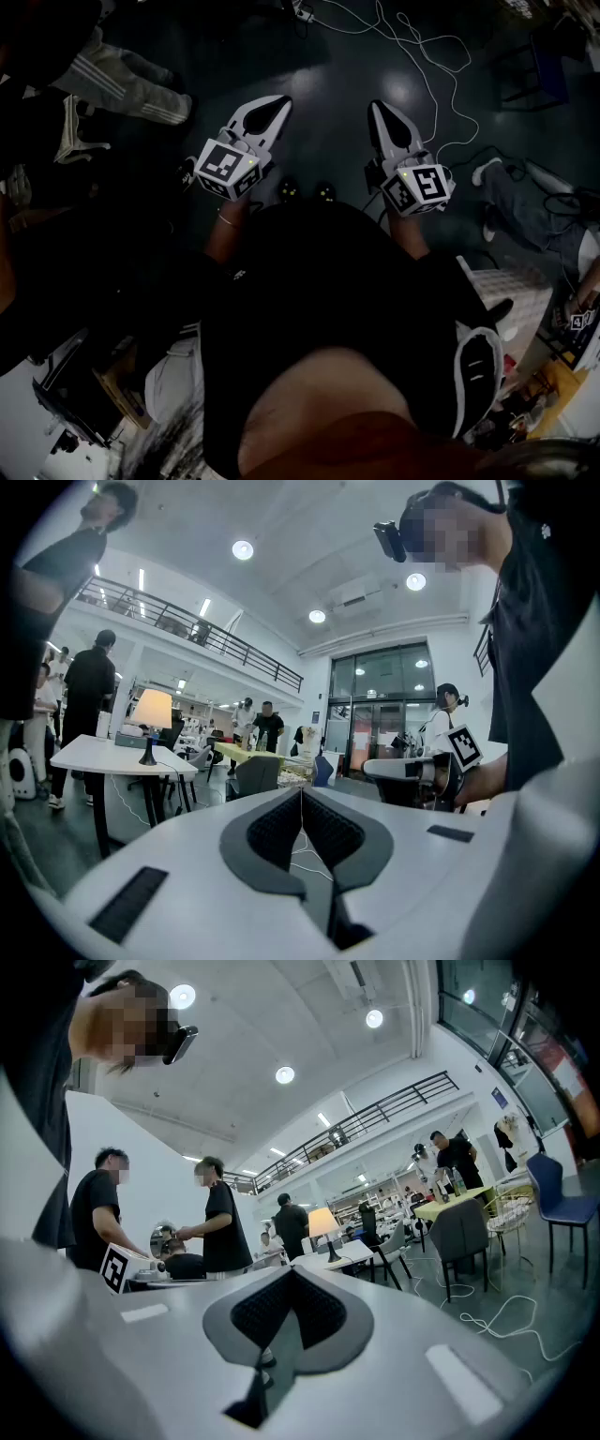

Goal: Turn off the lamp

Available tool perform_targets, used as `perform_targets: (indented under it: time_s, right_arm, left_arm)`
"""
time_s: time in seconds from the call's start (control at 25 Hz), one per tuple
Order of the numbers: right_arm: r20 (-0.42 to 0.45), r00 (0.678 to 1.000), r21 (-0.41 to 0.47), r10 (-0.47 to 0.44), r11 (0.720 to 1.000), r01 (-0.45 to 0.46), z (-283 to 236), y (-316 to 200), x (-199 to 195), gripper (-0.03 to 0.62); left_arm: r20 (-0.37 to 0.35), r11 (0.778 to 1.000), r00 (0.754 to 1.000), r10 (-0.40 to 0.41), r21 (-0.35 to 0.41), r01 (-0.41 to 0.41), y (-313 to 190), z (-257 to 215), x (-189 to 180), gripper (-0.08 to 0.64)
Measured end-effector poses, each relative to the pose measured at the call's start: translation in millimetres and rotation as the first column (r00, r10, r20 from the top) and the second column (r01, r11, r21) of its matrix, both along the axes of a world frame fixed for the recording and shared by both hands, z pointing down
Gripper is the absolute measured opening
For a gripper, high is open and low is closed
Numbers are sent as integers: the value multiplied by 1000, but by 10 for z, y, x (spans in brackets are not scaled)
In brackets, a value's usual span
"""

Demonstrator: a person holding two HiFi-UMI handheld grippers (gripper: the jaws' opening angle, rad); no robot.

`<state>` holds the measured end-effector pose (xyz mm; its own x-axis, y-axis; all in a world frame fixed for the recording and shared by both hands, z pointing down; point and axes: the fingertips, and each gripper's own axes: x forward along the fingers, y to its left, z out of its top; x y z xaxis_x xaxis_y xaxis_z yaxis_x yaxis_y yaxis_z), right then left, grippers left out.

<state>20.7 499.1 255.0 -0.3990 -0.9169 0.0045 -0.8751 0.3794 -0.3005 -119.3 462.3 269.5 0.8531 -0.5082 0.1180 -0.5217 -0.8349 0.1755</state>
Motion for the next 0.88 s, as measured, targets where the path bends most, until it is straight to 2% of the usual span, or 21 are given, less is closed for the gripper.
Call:
perform_targets:
  time_s: [0.48,0.88]
  right_arm:
    - [43,999,8,3,1000,-3,7,78,214,0]
    - [74,997,7,25,1000,-25,74,342,610,0]
  left_arm:
    - [22,999,999,-41,2,41,103,-56,97,8]
    - [36,1000,999,-22,20,22,327,-16,438,8]
